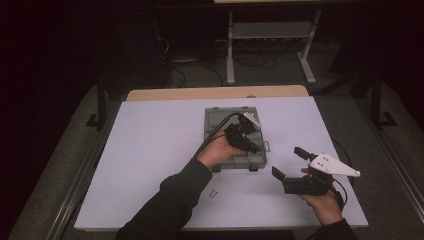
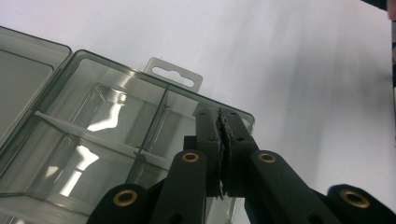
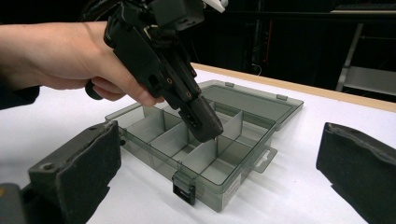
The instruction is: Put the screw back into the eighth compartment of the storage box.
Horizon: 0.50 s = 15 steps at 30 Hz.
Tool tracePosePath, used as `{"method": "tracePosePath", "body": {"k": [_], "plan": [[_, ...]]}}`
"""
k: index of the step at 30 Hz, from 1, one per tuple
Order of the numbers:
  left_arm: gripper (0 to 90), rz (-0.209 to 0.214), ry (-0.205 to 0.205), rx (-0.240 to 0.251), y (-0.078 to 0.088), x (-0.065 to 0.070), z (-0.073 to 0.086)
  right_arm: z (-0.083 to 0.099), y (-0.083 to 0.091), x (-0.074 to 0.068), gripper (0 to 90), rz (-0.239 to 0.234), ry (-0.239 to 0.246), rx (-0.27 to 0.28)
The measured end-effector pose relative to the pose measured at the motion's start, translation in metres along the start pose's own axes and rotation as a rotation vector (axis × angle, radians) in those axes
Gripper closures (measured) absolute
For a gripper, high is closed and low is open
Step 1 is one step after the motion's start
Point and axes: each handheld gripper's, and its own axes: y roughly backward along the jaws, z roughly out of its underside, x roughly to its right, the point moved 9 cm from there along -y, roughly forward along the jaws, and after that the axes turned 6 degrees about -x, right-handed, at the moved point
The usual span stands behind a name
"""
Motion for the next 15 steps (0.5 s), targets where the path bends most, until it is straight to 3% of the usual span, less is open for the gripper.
{"method": "tracePosePath", "body": {"k": [8, 15], "plan": [[87.2, 0.006, 0.004, -0.011, -0.0057, -0.0028, 0.0011, 0.0, -0.0002, -0.0001, 0.0, -0.001, 0.001, -0.001], [53.3, -0.01, 0.004, 0.007, -0.0025, -0.0042, 0.0002, 0.0, 0.0001, 0.0001, 0.0, 0.0, 0.001, 0.0]]}}
